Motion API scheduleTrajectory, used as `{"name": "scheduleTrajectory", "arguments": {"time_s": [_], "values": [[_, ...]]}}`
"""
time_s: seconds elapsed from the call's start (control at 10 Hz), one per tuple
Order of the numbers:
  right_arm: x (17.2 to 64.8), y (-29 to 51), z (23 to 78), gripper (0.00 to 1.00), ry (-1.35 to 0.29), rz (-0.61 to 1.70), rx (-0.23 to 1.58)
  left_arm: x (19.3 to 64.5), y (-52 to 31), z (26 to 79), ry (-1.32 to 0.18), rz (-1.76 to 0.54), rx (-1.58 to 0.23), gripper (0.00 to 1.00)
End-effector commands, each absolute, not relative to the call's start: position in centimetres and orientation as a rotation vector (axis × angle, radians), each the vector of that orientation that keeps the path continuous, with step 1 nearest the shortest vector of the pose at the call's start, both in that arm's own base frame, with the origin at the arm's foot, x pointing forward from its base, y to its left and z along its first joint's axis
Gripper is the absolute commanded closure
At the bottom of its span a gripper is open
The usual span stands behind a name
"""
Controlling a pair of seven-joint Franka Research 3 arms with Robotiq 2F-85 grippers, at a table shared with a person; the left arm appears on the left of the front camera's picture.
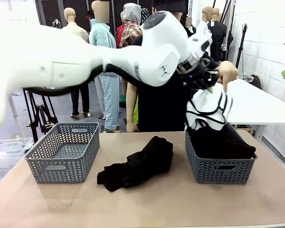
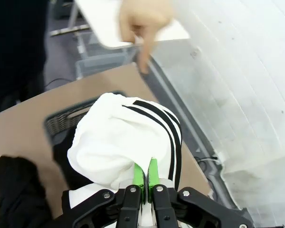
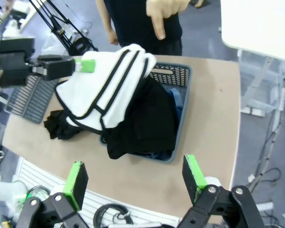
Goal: Sort the tops and bottoms.
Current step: Sort the clothes according to human instructions.
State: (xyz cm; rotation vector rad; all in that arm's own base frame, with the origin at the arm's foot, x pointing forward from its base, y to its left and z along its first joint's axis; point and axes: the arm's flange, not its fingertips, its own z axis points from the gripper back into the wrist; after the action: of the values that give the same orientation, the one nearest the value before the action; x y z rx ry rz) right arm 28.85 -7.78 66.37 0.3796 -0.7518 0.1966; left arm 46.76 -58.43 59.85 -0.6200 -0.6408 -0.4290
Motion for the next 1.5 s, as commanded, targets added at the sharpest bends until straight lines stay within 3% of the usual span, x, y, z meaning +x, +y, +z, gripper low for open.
{"name": "scheduleTrajectory", "arguments": {"time_s": [0.0,0.4,0.9,1.1,1.4], "values": [[28.8,-7.7,66.2,0.0,-0.742,0.198,0.367,48.5,-61.6,61.8,-0.62,-0.472,-0.715,1.0],[28.8,-7.7,66.2,0.0,-0.742,0.198,0.367,51.1,-64.9,57.1,-0.574,-0.422,-0.798,1.0],[28.8,-7.7,66.2,0.0,-0.742,0.198,0.367,50.9,-65.9,49.4,-0.413,-0.412,-0.624,1.0],[28.8,-7.7,66.2,0.0,-0.742,0.198,0.367,50.3,-63.7,48.1,-0.353,-0.359,-0.478,1.0],[28.8,-7.7,66.2,0.0,-0.742,0.198,0.367,50.9,-62.0,46.5,-0.365,-0.292,-0.402,1.0]]}}
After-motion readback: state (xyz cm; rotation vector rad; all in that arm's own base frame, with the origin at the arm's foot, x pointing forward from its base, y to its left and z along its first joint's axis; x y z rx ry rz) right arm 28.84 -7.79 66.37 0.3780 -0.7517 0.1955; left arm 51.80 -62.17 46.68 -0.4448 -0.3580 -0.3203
